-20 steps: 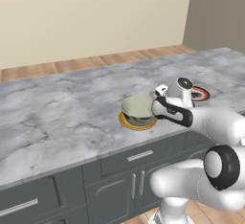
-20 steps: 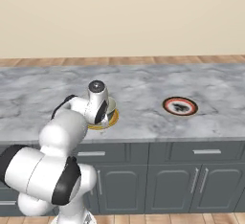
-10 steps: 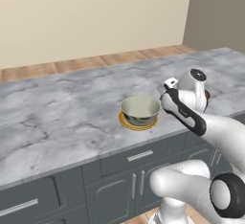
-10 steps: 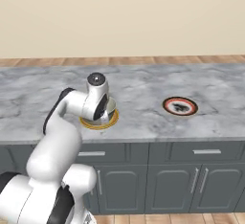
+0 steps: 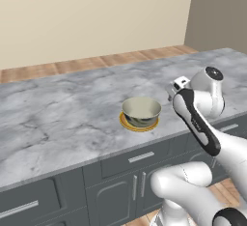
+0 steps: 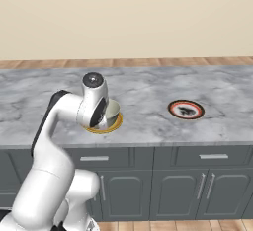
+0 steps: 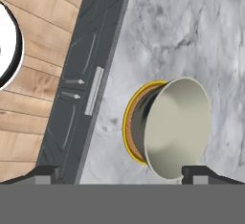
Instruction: Move the bowls from the cabinet to the plates on the dining table.
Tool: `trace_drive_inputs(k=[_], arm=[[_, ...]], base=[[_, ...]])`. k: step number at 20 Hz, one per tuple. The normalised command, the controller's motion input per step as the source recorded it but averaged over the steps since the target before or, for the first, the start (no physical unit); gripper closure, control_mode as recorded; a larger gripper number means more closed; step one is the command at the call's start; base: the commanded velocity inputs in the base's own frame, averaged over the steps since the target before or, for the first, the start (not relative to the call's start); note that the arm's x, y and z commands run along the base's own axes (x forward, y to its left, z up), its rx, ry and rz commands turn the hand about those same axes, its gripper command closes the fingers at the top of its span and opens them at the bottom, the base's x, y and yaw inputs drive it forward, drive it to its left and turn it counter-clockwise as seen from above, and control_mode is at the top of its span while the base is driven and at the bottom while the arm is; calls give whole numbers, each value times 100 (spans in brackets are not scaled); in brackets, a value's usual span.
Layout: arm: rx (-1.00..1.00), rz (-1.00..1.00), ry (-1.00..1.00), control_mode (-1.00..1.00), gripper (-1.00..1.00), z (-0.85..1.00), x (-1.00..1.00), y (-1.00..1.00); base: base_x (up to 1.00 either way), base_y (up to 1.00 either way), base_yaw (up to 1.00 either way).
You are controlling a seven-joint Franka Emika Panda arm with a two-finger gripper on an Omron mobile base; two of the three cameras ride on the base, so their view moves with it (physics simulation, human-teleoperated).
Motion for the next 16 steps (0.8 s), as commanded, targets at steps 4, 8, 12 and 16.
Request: trace_drive_inputs(k=[4, 8, 12, 16], arm=[[1, 0, -2, -100, -100, 30, -55, 0], [2, 0, -2, -100, -100, 33, -59, 0], [2, 0, -3, -100, -100, 31, -57, 0], [0, 0, 0, -100, -100, 33, -46, 0]], base=[[0, 0, 0], [0, 0, 0], [0, 0, 0], [0, 0, 0]])
